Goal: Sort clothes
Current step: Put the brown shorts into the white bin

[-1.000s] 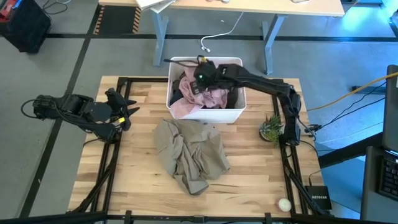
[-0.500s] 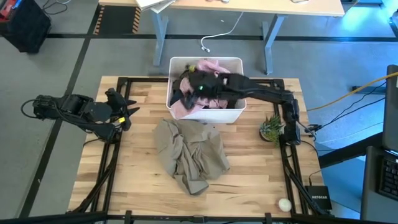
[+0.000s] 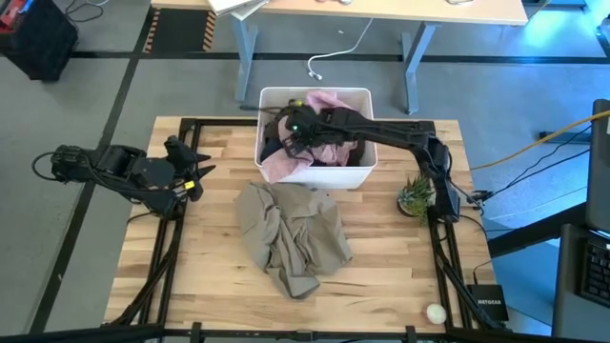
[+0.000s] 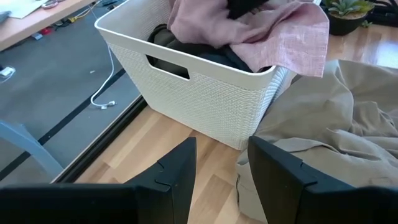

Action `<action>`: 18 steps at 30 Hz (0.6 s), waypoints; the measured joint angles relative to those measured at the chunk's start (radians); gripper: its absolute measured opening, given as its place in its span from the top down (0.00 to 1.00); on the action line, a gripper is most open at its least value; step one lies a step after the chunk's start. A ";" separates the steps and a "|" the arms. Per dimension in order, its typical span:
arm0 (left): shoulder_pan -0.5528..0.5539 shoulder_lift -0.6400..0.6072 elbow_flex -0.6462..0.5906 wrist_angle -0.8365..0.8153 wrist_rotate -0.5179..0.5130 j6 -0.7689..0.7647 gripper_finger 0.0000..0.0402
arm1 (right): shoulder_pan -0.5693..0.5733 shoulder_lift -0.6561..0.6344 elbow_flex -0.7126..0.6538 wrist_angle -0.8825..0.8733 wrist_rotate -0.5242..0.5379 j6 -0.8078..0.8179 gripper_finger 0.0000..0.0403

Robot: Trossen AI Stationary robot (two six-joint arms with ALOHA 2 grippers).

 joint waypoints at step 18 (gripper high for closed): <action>0.000 0.006 0.000 -0.001 0.000 0.008 0.65 | -0.025 -0.007 -0.347 0.081 -0.099 0.090 0.44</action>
